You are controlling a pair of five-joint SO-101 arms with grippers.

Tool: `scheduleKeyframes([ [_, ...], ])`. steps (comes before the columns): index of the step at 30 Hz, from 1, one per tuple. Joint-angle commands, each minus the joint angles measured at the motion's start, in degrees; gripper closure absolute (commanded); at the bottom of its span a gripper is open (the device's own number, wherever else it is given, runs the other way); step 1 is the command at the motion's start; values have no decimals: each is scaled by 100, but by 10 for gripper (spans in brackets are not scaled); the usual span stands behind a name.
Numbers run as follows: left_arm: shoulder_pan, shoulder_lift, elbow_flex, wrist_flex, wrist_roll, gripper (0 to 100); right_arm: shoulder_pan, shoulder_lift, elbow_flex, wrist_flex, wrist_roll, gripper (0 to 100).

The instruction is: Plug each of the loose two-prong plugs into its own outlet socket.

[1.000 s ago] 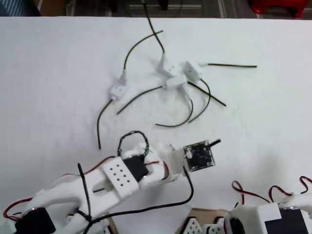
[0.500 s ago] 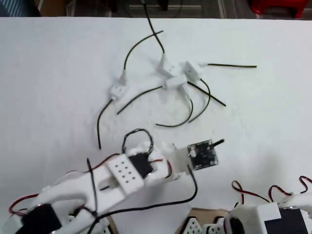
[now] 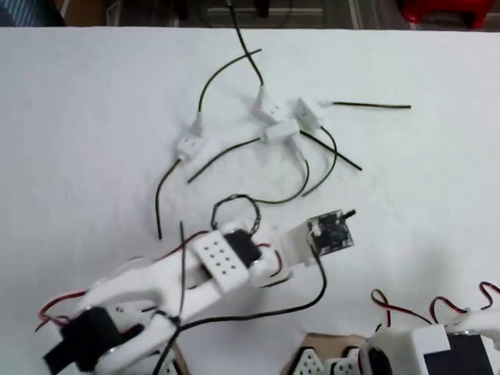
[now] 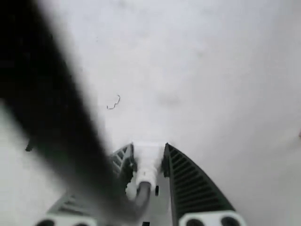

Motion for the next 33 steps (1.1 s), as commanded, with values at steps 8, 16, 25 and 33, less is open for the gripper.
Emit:
scheduleKeyframes([
  [8, -40, -163, 193, -53, 79, 968, 13, -57, -35, 13, -26, 981],
  [16, -66, -453, 246, 185, 44, 668, 22, -57, -35, 13, 0, 981],
  [25, -541, -470, 237, 299, 26, 617, 13, -31, -35, 4, 9, 981],
  [33, -1112, -462, 440, 334, -712, 616, 13, -22, -26, 4, -9, 981],
])
